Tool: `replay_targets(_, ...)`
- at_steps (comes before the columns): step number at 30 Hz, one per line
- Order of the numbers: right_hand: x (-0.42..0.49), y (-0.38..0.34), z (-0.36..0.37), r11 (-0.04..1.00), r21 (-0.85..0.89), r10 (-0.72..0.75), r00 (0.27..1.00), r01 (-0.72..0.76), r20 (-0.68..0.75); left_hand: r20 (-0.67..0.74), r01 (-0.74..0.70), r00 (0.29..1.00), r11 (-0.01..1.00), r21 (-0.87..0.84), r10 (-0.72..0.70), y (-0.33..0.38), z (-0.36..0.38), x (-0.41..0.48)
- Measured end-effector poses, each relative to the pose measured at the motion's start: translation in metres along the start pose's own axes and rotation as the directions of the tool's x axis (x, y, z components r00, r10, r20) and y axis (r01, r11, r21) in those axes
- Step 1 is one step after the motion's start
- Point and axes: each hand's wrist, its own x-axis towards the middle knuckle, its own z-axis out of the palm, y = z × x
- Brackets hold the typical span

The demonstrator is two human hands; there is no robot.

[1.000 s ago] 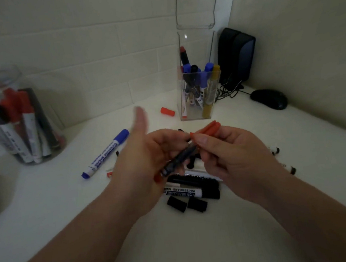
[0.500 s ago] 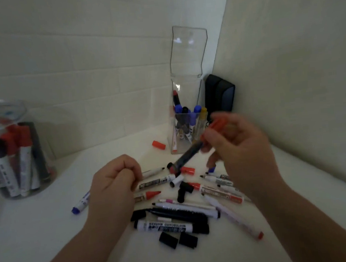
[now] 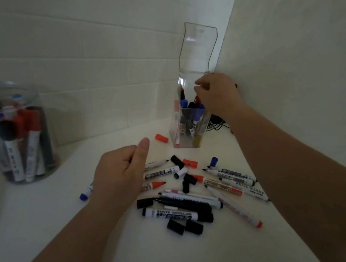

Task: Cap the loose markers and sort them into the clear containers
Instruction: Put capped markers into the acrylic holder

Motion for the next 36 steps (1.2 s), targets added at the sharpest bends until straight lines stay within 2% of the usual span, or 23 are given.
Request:
replay_targets(2,-0.010,0.002,-0.003,0.997,0.067,0.035,0.999,-0.035,0.005,-0.013,-0.006,1.000,1.000,0.013,0.006,-0.003,0.001,0.000)
replay_targets(5,-0.040,0.004,-0.023,0.993,0.115,0.030,0.994,-0.017,-0.106,-0.017,-0.029,0.999,0.996,0.081,0.030,-0.008,0.003,0.001)
replay_targets(6,-0.055,0.005,-0.031,0.994,0.108,0.011,0.997,-0.002,-0.079,-0.015,-0.031,0.999,0.996,0.089,0.032,-0.008,0.004,0.001)
replay_targets(7,-0.071,0.004,-0.039,0.997,0.080,-0.016,1.000,0.015,0.010,-0.011,-0.034,0.999,0.996,0.087,0.035,-0.009,0.005,0.001)
replay_targets(8,-0.087,0.004,-0.047,0.999,0.032,-0.036,0.986,0.031,0.163,-0.008,-0.040,0.999,0.995,0.086,0.041,-0.008,0.005,0.000)
replay_targets(9,-0.103,0.003,-0.054,0.999,-0.032,-0.024,0.933,0.038,0.359,-0.006,-0.054,0.998,0.995,0.089,0.055,-0.006,0.006,-0.001)
replay_targets(11,-0.127,0.005,-0.063,0.985,-0.165,0.075,0.727,0.053,0.682,-0.013,-0.080,0.997,0.993,0.091,0.081,-0.003,0.007,-0.003)
replay_targets(12,-0.136,0.007,-0.065,0.975,-0.217,0.135,0.631,0.054,0.764,-0.019,-0.085,0.996,0.993,0.087,0.087,-0.002,0.007,-0.004)
replay_targets(13,-0.143,0.010,-0.066,0.966,-0.255,0.183,0.566,0.049,0.804,-0.022,-0.083,0.996,0.993,0.083,0.085,-0.001,0.007,-0.005)
replay_targets(15,-0.152,0.016,-0.066,0.952,-0.302,0.241,0.515,0.038,0.823,-0.018,-0.071,0.997,0.994,0.087,0.073,-0.002,0.009,-0.007)
replay_targets(21,-0.166,0.028,-0.047,0.936,-0.349,0.282,0.484,0.052,0.828,-0.020,-0.028,0.999,0.994,0.104,0.030,0.000,0.016,-0.011)
replay_targets(25,-0.171,0.030,-0.043,0.933,-0.348,0.249,0.531,0.094,0.810,0.007,-0.038,0.999,0.985,0.171,0.037,-0.001,0.020,-0.010)
replay_targets(27,-0.170,0.030,-0.047,0.952,-0.302,0.219,0.571,0.053,0.791,0.043,0.010,0.999,0.977,0.214,-0.020,-0.003,0.020,-0.006)
replay_targets(29,-0.168,0.029,-0.048,0.972,-0.235,0.178,0.637,0.005,0.750,0.151,0.060,0.982,0.950,0.307,-0.111,-0.004,0.021,-0.004)
replay_targets(32,-0.169,0.030,-0.040,0.996,-0.081,0.085,0.780,-0.045,0.620,0.308,0.005,0.941,0.915,0.404,-0.141,-0.005,0.022,-0.004)
replay_targets(34,-0.171,0.029,-0.031,0.994,0.051,0.058,0.854,-0.098,0.516,0.318,-0.053,0.943,0.906,0.420,-0.092,-0.006,0.020,-0.003)
replay_targets(36,-0.172,0.029,-0.023,0.982,0.129,0.069,0.901,-0.137,0.429,0.262,-0.093,0.965,0.905,0.414,-0.021,-0.006,0.016,0.000)
